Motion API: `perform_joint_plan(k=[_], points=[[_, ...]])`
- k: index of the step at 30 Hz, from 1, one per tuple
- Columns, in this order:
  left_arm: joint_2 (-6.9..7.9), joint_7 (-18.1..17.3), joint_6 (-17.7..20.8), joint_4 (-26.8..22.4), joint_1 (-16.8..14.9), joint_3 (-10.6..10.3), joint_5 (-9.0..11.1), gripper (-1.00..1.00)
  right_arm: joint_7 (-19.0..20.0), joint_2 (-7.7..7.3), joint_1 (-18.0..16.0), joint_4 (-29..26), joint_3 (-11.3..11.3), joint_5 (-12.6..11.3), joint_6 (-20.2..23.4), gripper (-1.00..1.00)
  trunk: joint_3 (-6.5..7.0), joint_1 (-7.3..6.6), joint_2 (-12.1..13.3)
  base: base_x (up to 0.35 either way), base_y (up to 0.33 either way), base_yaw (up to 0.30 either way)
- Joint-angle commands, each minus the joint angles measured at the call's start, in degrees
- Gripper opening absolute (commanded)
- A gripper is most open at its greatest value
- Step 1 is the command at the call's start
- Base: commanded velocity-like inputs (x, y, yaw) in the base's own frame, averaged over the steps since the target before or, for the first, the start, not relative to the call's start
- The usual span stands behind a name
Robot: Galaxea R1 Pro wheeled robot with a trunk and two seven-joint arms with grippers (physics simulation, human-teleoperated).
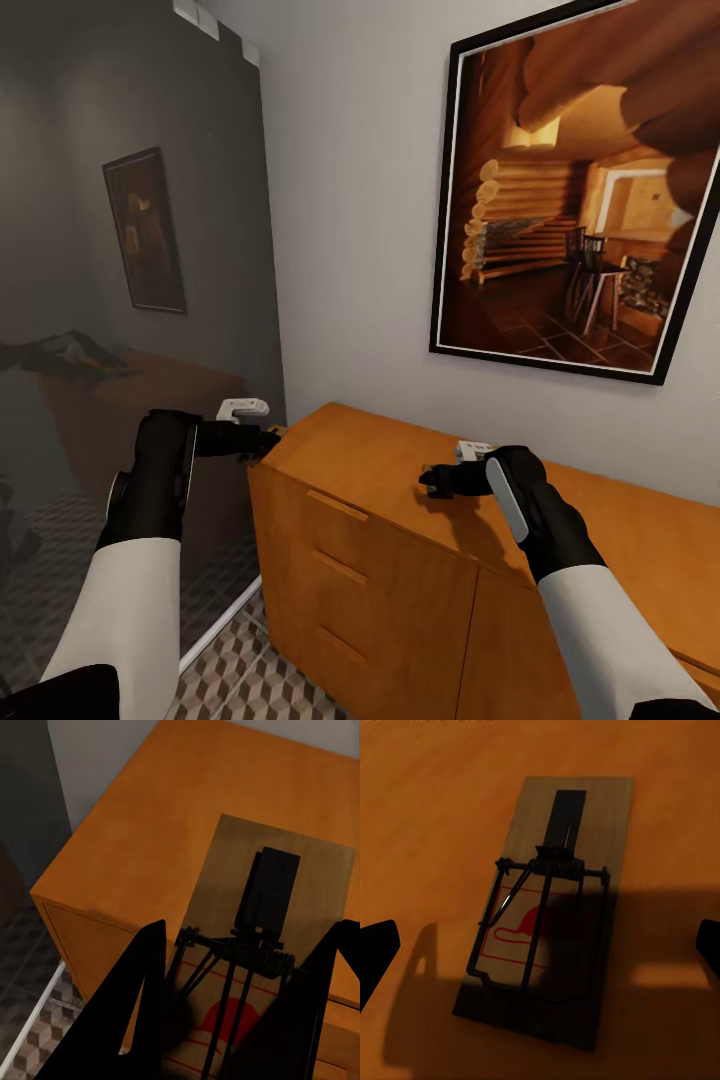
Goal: Take the four mousetraps from the cabinet in the bathroom and place them on the bathroom floor. Make sure all four end up on the same floor surface, and ensure that at least two of them are either under or directly next to the same bathroom sink.
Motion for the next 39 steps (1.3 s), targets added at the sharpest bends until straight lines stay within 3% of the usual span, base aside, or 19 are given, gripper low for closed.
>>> perform_joint_plan(k=[1, 9, 16, 26, 39], points=[[-0.06, -0.6, 0.2, -0.1, -0.1, 0.2, -0.6, -1.00, 0.1, -0.08, 0.0, 3.1, 0.1, 2.2, 0.2, 1.00, -0.08, 0.00, 0.0, 0.000, 0.000, 0.000], [-0.06, -0.6, 0.2, -0.1, -0.1, 0.2, -0.6, -1.00, -0.2, -0.08, 0.0, 3.5, 0.2, 2.3, 0.2, 1.00, -0.08, 0.00, 0.0, 0.000, 0.000, 0.000], [-0.06, -0.6, 0.2, -0.1, -0.1, 0.2, -0.6, -1.00, -4.0, 0.09, 0.0, 3.5, 0.5, 3.0, 0.2, 1.00, -0.08, 0.00, 0.0, 0.000, 0.000, 0.000], [-0.06, -0.7, 0.2, -0.1, -0.1, 0.2, -0.6, -1.00, -10.2, 3.15, 0.0, 3.6, 0.6, 3.2, 0.2, 1.00, -0.08, 0.00, 0.0, 0.000, 0.000, 0.000], [-0.06, -0.7, 0.2, -0.1, -0.1, 0.2, -0.6, -1.00, -10.7, 3.67, 0.0, 3.4, 0.6, 3.0, 0.2, 1.00, -0.08, 0.00, 0.0, 0.000, 0.000, 0.000]])
